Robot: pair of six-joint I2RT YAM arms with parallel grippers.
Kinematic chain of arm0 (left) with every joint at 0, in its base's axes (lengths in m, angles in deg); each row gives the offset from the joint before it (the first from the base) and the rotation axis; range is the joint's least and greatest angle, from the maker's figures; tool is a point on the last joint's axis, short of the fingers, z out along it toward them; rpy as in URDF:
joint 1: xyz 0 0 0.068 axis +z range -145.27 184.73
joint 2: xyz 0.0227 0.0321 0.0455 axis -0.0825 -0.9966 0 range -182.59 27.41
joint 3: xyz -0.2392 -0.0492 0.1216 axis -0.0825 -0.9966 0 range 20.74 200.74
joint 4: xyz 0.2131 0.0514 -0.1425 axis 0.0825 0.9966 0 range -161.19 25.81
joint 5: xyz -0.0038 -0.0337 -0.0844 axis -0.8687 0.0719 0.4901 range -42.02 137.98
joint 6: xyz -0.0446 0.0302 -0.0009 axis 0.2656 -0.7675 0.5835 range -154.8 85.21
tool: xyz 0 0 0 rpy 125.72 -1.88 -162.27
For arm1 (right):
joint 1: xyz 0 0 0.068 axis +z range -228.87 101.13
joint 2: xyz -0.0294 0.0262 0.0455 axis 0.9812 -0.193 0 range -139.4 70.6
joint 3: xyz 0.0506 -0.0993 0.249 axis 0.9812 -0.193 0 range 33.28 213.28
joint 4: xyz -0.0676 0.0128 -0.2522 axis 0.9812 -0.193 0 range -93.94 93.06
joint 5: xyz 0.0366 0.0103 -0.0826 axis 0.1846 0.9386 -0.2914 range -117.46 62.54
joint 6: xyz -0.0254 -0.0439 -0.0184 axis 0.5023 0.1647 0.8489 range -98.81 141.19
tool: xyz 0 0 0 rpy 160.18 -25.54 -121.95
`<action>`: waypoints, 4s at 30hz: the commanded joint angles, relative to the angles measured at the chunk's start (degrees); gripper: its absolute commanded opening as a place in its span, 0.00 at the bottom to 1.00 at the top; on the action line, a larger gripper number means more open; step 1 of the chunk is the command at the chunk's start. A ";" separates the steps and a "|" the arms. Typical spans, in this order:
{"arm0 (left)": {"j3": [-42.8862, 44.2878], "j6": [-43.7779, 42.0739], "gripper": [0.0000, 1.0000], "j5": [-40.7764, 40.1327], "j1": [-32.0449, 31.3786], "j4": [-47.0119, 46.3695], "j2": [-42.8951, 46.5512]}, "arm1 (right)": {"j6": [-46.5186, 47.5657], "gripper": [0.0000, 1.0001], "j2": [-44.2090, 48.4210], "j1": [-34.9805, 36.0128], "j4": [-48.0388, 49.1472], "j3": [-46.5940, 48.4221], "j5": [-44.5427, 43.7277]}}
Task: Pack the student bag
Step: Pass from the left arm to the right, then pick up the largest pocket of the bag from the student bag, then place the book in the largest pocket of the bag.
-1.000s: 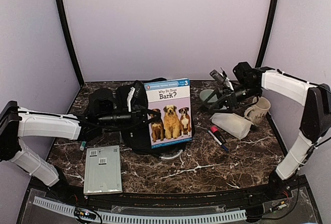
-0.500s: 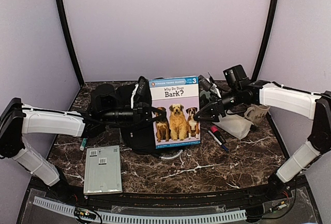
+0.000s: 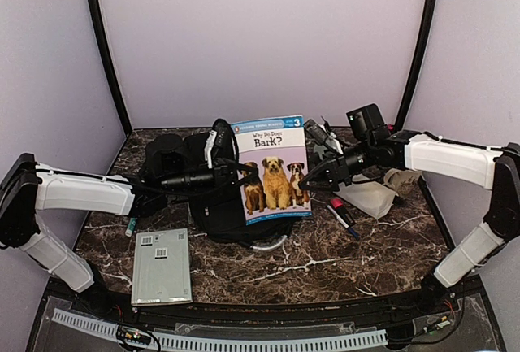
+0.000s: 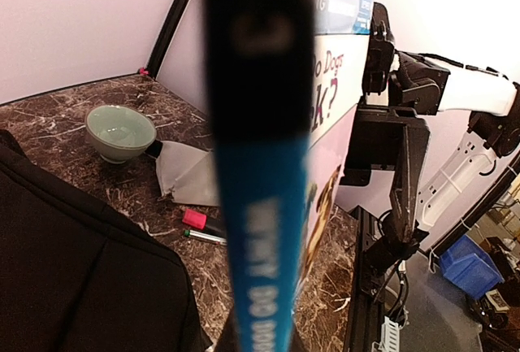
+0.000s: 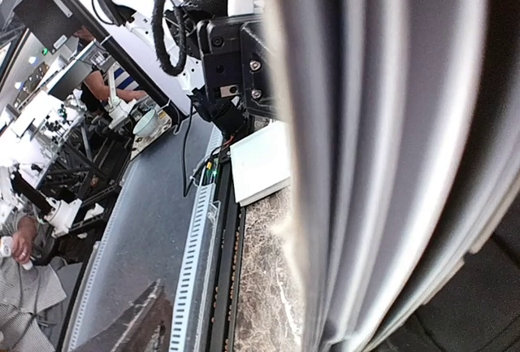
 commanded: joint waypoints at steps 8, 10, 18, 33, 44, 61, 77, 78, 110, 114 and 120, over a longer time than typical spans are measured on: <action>-0.21 3.88 0.00 -0.38 0.19 -6.90 0.74 | -8.66 0.42 -0.98 0.84 8.16 -1.00 -5.58; -0.17 3.72 0.00 -1.03 0.19 -6.28 0.91 | -9.07 0.41 -0.96 0.84 9.58 -1.61 -5.81; 0.13 4.04 0.00 -0.41 0.19 -5.45 -0.16 | -16.57 0.12 -0.89 -0.81 16.08 -2.28 -5.70; 11.59 -20.75 0.60 -19.87 -2.38 33.71 -4.00 | -6.49 0.00 7.03 -18.49 9.88 -7.78 -15.76; 24.09 -42.27 0.79 -28.18 -12.25 53.71 -15.40 | -7.22 0.00 11.63 -24.97 16.28 -13.88 -17.06; 34.61 -43.88 0.76 -30.95 -12.99 64.63 -26.40 | -6.70 0.00 11.40 -25.59 16.77 -14.40 -14.53; 38.11 -46.38 0.17 -45.00 -12.90 61.43 -26.56 | -2.81 0.00 11.51 -25.71 8.40 -8.63 -18.23; 38.43 -46.77 0.13 -45.66 -12.83 61.10 -25.96 | -1.81 0.00 11.68 -25.84 5.50 -6.50 -18.14; 29.29 -39.58 0.00 -37.97 -3.95 30.94 -10.29 | 24.71 0.00 6.60 -9.55 -42.88 10.00 -12.80; 26.78 -38.34 0.00 -39.10 -3.94 28.88 -9.01 | 25.04 0.00 3.26 -7.28 -46.20 11.09 -10.78; 23.68 -39.68 0.00 -42.28 -3.59 27.20 -5.84 | 28.41 0.00 -4.15 -4.10 -51.94 11.72 -7.73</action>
